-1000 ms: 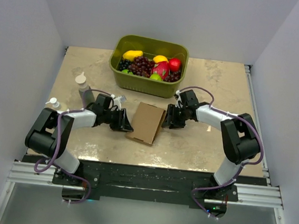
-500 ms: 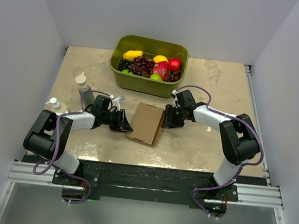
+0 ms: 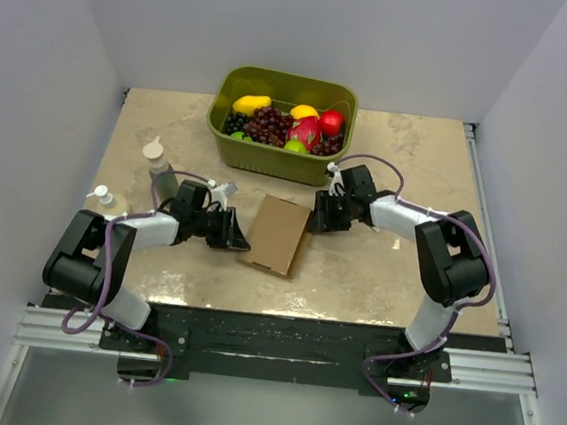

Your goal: Unpack the express box

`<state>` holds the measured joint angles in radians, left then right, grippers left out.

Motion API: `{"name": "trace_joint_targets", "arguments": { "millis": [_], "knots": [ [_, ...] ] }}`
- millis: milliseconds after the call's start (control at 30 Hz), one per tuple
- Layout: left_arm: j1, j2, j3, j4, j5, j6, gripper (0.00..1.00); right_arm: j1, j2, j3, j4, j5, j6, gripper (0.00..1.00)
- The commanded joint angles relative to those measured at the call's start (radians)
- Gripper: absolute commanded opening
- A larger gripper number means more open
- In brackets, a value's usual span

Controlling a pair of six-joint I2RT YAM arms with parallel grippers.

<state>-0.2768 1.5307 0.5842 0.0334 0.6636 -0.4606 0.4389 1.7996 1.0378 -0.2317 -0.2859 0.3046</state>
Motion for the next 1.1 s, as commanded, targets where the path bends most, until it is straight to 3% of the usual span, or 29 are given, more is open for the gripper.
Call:
{"name": "trace_joint_targets", "arguments": {
  "millis": [0, 100, 133, 167, 267, 300, 467, 667, 767, 833, 867, 900, 967, 1067],
  "knots": [
    [0.008, -0.004, -0.007, -0.066, -0.035, 0.094, 0.03, -0.028, 0.162, -0.006, -0.069, -0.215, -0.154, 0.41],
    [0.008, -0.003, -0.001, -0.055, -0.019, 0.100, 0.03, -0.023, 0.236, 0.042, -0.109, -0.306, -0.195, 0.23],
    [0.008, -0.003, 0.006, -0.056, -0.015, 0.106, 0.03, -0.025, 0.245, 0.054, -0.122, -0.326, -0.208, 0.05],
    [0.008, 0.000, 0.011, -0.066, -0.013, 0.120, 0.03, -0.025, 0.248, 0.059, -0.132, -0.337, -0.216, 0.00],
    [0.013, 0.003, 0.019, -0.069, -0.007, 0.151, 0.02, -0.032, 0.207, 0.067, -0.153, -0.424, -0.268, 0.00],
    [0.016, 0.006, 0.017, -0.067, -0.002, 0.160, 0.00, -0.035, 0.170, 0.067, -0.152, -0.525, -0.292, 0.00],
    [0.053, 0.028, 0.043, -0.072, 0.017, 0.233, 0.00, -0.089, 0.020, 0.056, -0.153, -0.749, -0.360, 0.00],
    [0.062, 0.074, 0.135, -0.096, 0.014, 0.304, 0.00, -0.103, -0.038, 0.200, -0.414, -0.933, -0.514, 0.00],
    [0.064, 0.083, 0.190, -0.104, 0.028, 0.316, 0.00, -0.104, -0.066, 0.255, -0.432, -0.889, -0.503, 0.00],
    [0.070, 0.075, 0.255, -0.153, 0.050, 0.339, 0.00, -0.104, -0.077, 0.274, -0.394, -0.763, -0.377, 0.00],
    [0.074, 0.068, 0.285, -0.180, 0.062, 0.374, 0.05, -0.108, -0.089, 0.275, -0.374, -0.655, -0.321, 0.00],
    [0.082, 0.050, 0.355, -0.214, 0.076, 0.394, 0.20, -0.115, -0.094, 0.278, -0.364, -0.610, -0.235, 0.00],
    [0.103, 0.016, 0.428, -0.315, 0.091, 0.437, 0.36, -0.117, -0.103, 0.297, -0.379, -0.506, -0.194, 0.00],
    [0.110, -0.042, 0.532, -0.391, 0.062, 0.422, 0.54, -0.115, -0.109, 0.332, -0.409, -0.363, -0.138, 0.00]
  ]
}}
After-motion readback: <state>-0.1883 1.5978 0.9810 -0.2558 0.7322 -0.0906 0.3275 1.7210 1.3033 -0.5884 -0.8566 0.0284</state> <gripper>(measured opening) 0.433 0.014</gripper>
